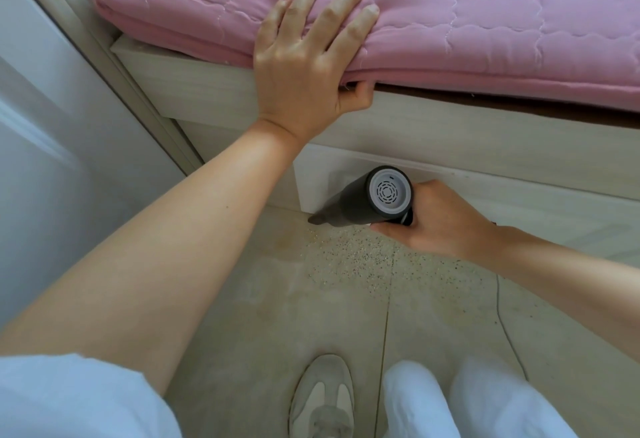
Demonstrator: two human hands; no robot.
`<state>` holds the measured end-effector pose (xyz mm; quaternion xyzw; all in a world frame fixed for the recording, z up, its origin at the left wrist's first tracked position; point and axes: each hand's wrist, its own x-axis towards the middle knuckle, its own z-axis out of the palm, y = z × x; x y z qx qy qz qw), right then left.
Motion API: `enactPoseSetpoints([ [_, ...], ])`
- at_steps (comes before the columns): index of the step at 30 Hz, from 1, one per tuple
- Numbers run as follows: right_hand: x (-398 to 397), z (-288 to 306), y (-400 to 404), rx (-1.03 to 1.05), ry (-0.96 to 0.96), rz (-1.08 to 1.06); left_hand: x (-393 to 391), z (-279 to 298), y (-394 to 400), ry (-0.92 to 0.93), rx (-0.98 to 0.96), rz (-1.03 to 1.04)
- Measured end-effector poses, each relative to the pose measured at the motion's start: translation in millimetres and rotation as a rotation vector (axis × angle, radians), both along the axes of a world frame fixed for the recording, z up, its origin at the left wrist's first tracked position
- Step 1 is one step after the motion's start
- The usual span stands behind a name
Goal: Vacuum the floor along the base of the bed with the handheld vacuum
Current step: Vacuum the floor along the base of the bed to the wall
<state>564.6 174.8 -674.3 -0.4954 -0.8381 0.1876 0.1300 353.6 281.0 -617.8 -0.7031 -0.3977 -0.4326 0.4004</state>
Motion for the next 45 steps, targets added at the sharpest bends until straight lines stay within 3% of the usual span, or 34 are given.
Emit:
enactPoseSetpoints([
  [35,-2.3,10.4,-13.5,-0.148,0.104,-0.044,1.3,-2.3,-4.5,0.001,-0.024,0.011],
  [45,5.0,18.8,-15.5,-0.247,0.101,0.034,0.8,0.0,-0.3,0.007,0.003,0.037],
])
